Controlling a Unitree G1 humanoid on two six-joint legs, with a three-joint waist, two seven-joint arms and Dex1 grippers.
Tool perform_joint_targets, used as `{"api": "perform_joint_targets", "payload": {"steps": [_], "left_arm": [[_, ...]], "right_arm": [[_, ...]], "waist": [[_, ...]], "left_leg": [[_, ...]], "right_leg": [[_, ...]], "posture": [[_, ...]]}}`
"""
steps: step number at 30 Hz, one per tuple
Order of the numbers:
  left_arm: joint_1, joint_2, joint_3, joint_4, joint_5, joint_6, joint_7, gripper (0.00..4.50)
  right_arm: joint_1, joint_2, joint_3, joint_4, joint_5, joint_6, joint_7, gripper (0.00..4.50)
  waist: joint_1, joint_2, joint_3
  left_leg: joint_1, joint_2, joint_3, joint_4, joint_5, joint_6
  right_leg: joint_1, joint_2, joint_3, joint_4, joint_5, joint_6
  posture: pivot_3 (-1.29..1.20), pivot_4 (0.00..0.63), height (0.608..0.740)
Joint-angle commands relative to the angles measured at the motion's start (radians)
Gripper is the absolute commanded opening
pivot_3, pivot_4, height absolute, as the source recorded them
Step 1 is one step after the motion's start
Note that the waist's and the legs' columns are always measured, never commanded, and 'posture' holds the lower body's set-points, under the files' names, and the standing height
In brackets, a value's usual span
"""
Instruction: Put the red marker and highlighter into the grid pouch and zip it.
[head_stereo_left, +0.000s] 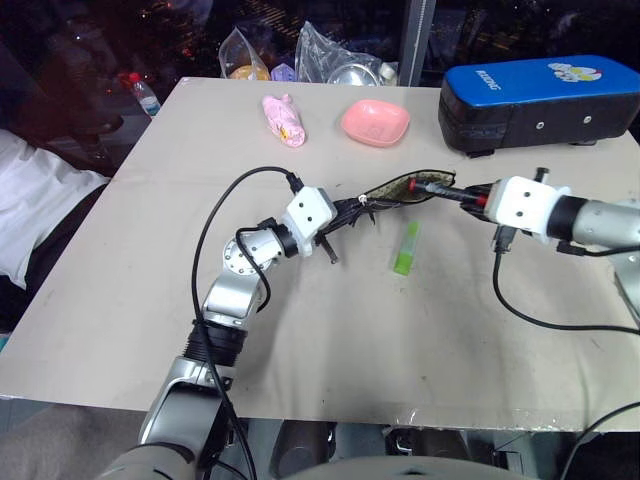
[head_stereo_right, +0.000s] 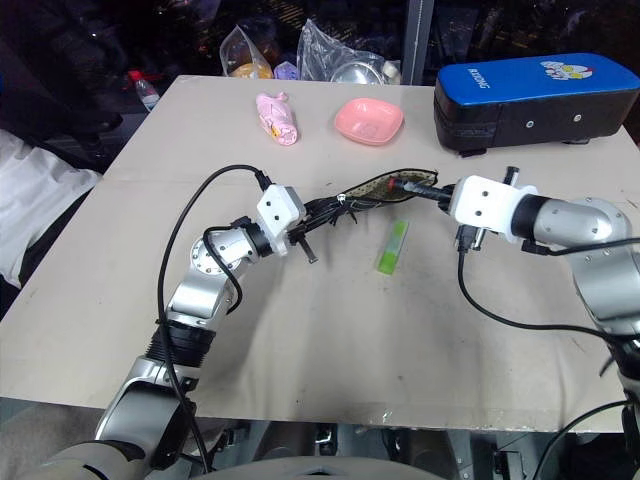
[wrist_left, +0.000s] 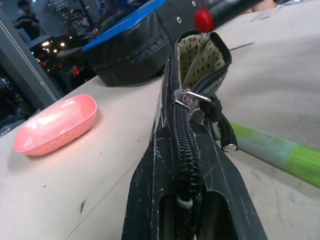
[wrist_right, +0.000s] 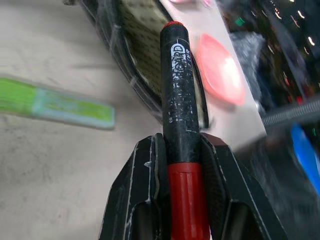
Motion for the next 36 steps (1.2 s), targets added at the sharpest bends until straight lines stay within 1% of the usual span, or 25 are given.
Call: {"api": "perform_joint_targets", "payload": {"steps": [1,8,12,15,20,21,22,23,27,28,29,31,33,34,36], "left_arm": [[-0.032,-0.013,-0.014,0.009,0.015,-0.042,-0.005,0.00],[-0.032,-0.022,-0.042,0.031,0.045,-0.100,-0.014,0.00],[-0.049,-0.043,-0.050,0.055,0.051,-0.130,-0.006,0.00],[-0.057,-0.059,-0.052,0.071,0.053,-0.144,-0.001,0.00],[-0.054,-0.082,-0.042,0.075,0.049,-0.146,0.025,0.00],[-0.054,-0.084,-0.042,0.076,0.050,-0.145,0.029,0.00],[-0.054,-0.085,-0.042,0.077,0.052,-0.145,0.031,0.00],[-0.052,-0.088,-0.039,0.077,0.052,-0.142,0.037,0.00],[-0.040,-0.098,-0.023,0.087,0.040,-0.126,0.064,0.00],[-0.039,-0.096,-0.022,0.090,0.041,-0.127,0.065,0.00],[-0.042,-0.095,-0.015,0.097,0.040,-0.125,0.072,0.00],[-0.052,-0.091,0.002,0.108,0.038,-0.123,0.087,0.00],[-0.063,-0.084,0.026,0.114,0.031,-0.118,0.101,0.00],[-0.066,-0.079,0.035,0.117,0.029,-0.116,0.105,0.00],[-0.070,-0.065,0.049,0.130,0.032,-0.120,0.107,0.00]], "right_arm": [[-0.099,-0.008,0.049,0.112,-0.076,-0.151,0.052,0.32],[-0.255,0.051,0.159,0.323,-0.219,-0.391,0.068,0.32],[-0.370,0.126,0.238,0.455,-0.282,-0.541,0.080,0.32],[-0.417,0.179,0.260,0.533,-0.295,-0.601,0.079,0.32],[-0.445,0.252,0.273,0.627,-0.303,-0.653,0.072,0.32],[-0.448,0.259,0.269,0.640,-0.304,-0.655,0.071,1.34],[-0.450,0.264,0.264,0.650,-0.305,-0.657,0.071,1.61],[-0.449,0.265,0.246,0.651,-0.288,-0.636,0.079,2.00],[-0.419,0.243,0.118,0.545,-0.135,-0.465,0.111,3.94],[-0.409,0.236,0.094,0.508,-0.110,-0.420,0.116,4.29],[-0.365,0.235,0.033,0.407,-0.043,-0.284,0.106,4.43],[-0.261,0.240,-0.066,0.206,0.071,-0.026,0.076,4.43],[-0.138,0.278,-0.144,0.000,0.165,0.223,0.000,4.43],[-0.087,0.302,-0.173,-0.080,0.200,0.323,-0.042,4.43],[0.016,0.352,-0.216,-0.207,0.242,0.451,-0.124,4.43]], "waist": [[0.001,0.000,0.000],[-0.002,0.000,0.000],[-0.004,0.001,0.000],[-0.003,0.001,0.000],[0.001,0.001,0.000],[0.001,0.001,0.000],[0.000,0.001,0.000],[0.000,0.001,0.000],[0.000,0.001,0.001],[0.000,0.001,0.001],[0.000,0.001,0.001],[0.003,0.001,0.000],[0.003,0.001,0.000],[0.002,0.001,0.000],[-0.001,0.001,0.000]], "left_leg": [[0.000,0.000,0.000,0.000,0.000,0.000],[0.000,0.001,0.005,0.000,0.000,0.000],[0.000,0.001,0.007,0.000,0.000,-0.001],[0.000,0.001,0.008,0.000,0.001,-0.001],[-0.001,0.001,0.008,0.000,0.001,-0.001],[-0.001,0.001,0.008,0.000,0.001,-0.001],[-0.001,0.001,0.008,0.000,0.001,-0.001],[-0.001,0.001,0.008,0.000,0.001,-0.001],[-0.001,0.001,0.008,0.000,0.001,-0.001],[-0.001,0.002,0.008,0.000,0.001,-0.001],[-0.001,0.002,0.007,0.000,0.001,-0.001],[-0.001,0.002,0.006,0.000,0.001,-0.001],[-0.001,0.002,0.005,0.000,0.001,-0.001],[-0.001,0.002,0.004,0.000,0.001,-0.001],[-0.001,0.002,0.003,0.000,0.001,-0.001]], "right_leg": [[0.000,0.000,0.000,0.000,0.000,0.000],[-0.001,0.000,0.000,0.001,0.000,0.000],[-0.002,0.000,0.000,0.001,0.000,0.000],[-0.002,0.000,0.000,0.002,0.000,0.000],[-0.002,-0.002,0.000,0.001,0.000,0.000],[-0.002,-0.002,0.000,0.001,0.000,0.000],[-0.002,-0.002,0.000,0.002,0.000,0.000],[-0.002,-0.002,0.000,0.002,0.000,0.000],[-0.002,-0.002,0.000,0.002,0.000,0.000],[-0.002,-0.002,0.000,0.002,0.000,0.000],[-0.002,-0.002,0.000,0.002,0.000,0.000],[-0.002,-0.002,-0.001,0.002,0.000,0.000],[-0.001,-0.002,-0.002,0.002,0.000,0.000],[-0.001,-0.002,-0.003,0.002,0.000,0.000],[-0.001,-0.002,-0.002,0.003,0.000,0.000]], "posture": [[0.00,0.150,0.688],[0.00,0.150,0.688],[0.00,0.150,0.688],[0.00,0.150,0.688],[0.00,0.150,0.688],[0.00,0.150,0.688],[0.00,0.150,0.688],[0.00,0.150,0.688],[0.00,0.150,0.688],[0.00,0.150,0.688],[0.00,0.150,0.688],[0.00,0.150,0.688],[0.00,0.150,0.688],[0.00,0.150,0.688],[0.00,0.150,0.688]]}}
